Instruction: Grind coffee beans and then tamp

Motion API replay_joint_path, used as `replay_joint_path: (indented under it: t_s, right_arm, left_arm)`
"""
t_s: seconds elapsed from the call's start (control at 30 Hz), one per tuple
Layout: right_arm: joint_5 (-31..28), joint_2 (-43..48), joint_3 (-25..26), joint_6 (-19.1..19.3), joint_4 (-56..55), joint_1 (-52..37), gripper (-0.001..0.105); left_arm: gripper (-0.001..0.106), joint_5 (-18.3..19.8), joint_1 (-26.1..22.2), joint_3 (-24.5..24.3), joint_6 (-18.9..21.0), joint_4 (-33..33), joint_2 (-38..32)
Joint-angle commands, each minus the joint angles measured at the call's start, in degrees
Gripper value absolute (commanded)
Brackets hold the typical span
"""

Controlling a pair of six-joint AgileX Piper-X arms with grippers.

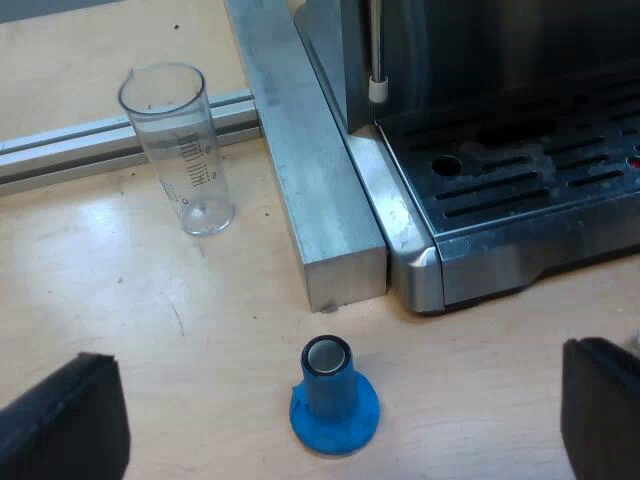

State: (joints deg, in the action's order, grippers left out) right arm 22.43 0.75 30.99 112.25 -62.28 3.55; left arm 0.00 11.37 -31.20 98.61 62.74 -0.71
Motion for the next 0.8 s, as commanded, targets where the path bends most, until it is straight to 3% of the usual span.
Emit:
replay_joint_path:
  t_s: [0.03, 0.27, 0.8]
  right_arm:
    - [0.5, 2.3, 0.0, 0.7, 0.8, -0.1, 0.071]
    - [0.5, 2.3, 0.0, 0.7, 0.9, -0.1, 0.071]
    - [0.5, 2.3, 0.0, 0.7, 0.9, -0.1, 0.071]
  left_arm:
    - [0.088, 0.0, -0.4, -0.1, 0.3, -0.5, -8.0]
    - [0.088, 0.0, -4.1, -0.1, 0.3, -0.5, -8.0]
    - [0.088, 0.0, -3.9, -0.1, 0.3, -0.5, -8.1]
